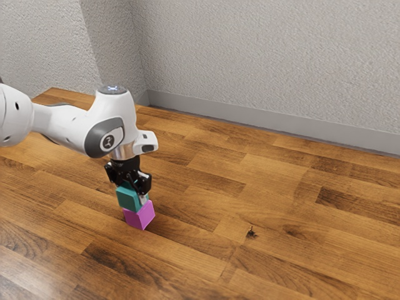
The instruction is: Pick up the blue block with one arm, and put the blue block on the pink block with one arm
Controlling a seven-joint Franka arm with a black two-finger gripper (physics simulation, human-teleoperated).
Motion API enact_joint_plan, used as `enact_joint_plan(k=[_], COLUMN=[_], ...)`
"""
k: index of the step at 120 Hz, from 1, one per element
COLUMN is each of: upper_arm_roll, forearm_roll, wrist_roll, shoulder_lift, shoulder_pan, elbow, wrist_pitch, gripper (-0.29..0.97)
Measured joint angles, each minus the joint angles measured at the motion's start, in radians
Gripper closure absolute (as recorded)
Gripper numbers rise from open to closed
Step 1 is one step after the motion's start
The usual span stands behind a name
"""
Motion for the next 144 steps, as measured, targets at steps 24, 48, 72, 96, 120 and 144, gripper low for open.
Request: enact_joint_plan(k=[24, 48, 72, 96, 120, 144], upper_arm_roll=[0.0, 0.0, 0.0, 0.0, 0.001, 0.005], forearm_roll=[0.0, -0.005, -0.012, -0.013, -0.004, 0.001], wrist_roll=[-0.001, 0.002, 0.012, 0.018, 0.024, 0.028], shoulder_lift=[0.012, 0.017, 0.018, -0.005, -0.114, -0.18], shoulder_pan=[0.001, -0.001, -0.005, -0.003, 0.005, 0.006], elbow=[0.0, -0.001, -0.001, -0.001, -0.003, 0.025], wrist_pitch=[0.004, 0.012, 0.024, 0.028, 0.022, -0.014], gripper=[0.32, 0.26, 0.13, 0.07, 0.04, 0.03])
